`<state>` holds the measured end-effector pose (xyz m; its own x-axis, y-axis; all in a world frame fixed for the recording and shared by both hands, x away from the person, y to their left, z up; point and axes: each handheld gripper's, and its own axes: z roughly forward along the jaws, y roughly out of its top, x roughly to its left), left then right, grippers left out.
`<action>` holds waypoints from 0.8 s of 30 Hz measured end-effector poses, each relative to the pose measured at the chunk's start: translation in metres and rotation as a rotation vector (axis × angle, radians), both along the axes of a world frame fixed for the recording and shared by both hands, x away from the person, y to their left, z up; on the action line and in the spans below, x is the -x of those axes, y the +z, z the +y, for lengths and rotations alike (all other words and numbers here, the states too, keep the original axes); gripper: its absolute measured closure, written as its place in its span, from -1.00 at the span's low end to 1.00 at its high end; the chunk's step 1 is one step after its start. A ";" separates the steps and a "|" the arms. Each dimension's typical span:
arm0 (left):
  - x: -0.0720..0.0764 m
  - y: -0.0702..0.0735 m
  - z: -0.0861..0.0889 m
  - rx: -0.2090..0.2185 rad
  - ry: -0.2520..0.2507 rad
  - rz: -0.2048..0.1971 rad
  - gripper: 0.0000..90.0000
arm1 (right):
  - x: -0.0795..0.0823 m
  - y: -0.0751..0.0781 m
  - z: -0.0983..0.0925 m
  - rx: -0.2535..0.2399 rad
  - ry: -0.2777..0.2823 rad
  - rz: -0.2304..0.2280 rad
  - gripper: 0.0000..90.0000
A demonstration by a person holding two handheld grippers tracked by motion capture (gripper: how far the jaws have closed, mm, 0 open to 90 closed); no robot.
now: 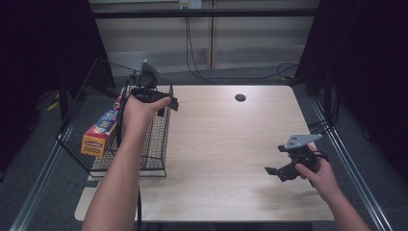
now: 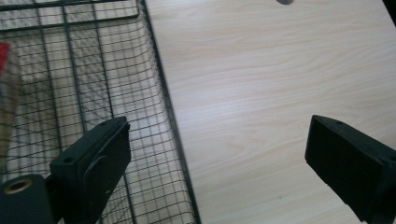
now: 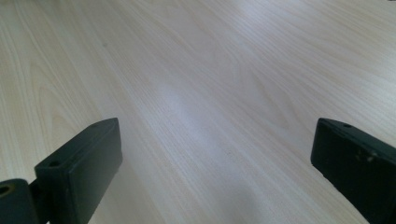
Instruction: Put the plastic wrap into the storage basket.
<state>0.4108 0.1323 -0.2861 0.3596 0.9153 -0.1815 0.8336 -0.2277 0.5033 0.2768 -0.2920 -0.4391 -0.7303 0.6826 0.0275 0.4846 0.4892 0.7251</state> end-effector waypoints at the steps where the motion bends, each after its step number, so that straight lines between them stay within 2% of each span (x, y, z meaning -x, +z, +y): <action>1: 0.001 -0.001 -0.002 0.002 -0.010 0.001 -0.84 | 0.000 0.000 0.000 0.000 0.002 0.000 -0.95; 8: 0.006 -0.007 -0.018 0.010 -0.086 0.004 -0.84 | 0.000 -0.001 -0.001 0.005 0.001 -0.001 -0.95; 15: 0.009 -0.018 -0.027 0.008 -0.127 0.017 -0.83 | 0.000 -0.002 0.000 0.010 -0.002 0.008 -0.95; 19: 0.011 -0.023 -0.031 0.024 -0.133 0.012 -0.85 | 0.000 -0.002 0.000 0.009 0.000 0.006 -0.95; 24: 0.014 -0.031 -0.037 0.037 -0.169 0.022 -0.86 | 0.000 -0.002 0.000 0.011 -0.003 0.009 -0.95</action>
<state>0.3966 0.0958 -0.3169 0.5032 0.8347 -0.2239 0.7960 -0.3468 0.4961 0.2763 -0.2921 -0.4411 -0.7279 0.6852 0.0260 0.4924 0.4959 0.7153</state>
